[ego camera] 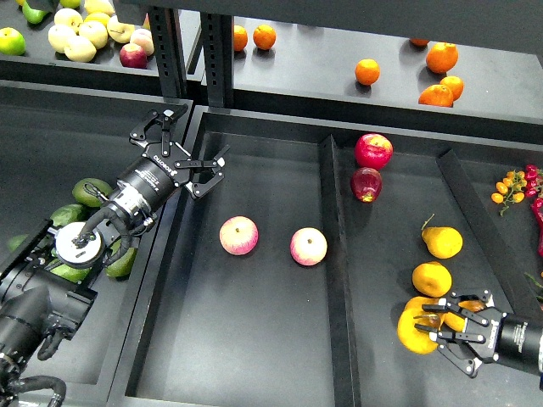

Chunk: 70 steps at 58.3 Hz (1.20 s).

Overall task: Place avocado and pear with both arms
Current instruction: 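Lift the pear and carry it into the pear bin, then lower the pear into the pear bin and open the right gripper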

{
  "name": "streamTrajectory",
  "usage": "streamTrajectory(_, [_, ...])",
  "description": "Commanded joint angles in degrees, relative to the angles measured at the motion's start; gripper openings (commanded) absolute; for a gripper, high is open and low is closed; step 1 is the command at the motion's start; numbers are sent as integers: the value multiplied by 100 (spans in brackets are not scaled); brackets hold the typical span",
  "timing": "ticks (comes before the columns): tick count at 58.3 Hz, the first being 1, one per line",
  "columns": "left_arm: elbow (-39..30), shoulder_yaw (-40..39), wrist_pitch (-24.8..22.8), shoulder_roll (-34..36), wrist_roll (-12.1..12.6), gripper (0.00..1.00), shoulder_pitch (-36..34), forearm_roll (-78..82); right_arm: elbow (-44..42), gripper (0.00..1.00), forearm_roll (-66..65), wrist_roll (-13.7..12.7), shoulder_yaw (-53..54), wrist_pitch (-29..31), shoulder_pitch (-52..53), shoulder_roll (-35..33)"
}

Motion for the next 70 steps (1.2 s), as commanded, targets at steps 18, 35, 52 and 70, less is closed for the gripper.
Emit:
streamTrajectory(18, [4, 17, 0, 0, -1, 99, 3, 0, -733, 2, -161, 0, 48, 0, -530, 994])
streamTrajectory(35, [4, 17, 0, 0, -1, 99, 3, 0, -1163, 2, -319, 0, 65, 0, -706, 1196])
streamTrajectory(52, [4, 17, 0, 0, -1, 99, 3, 0, -1690, 7, -328, 0, 83, 0, -890, 1424])
streamTrajectory(70, [4, 25, 0, 0, 8, 99, 3, 0, -1823, 46, -821, 0, 127, 0, -899, 1495])
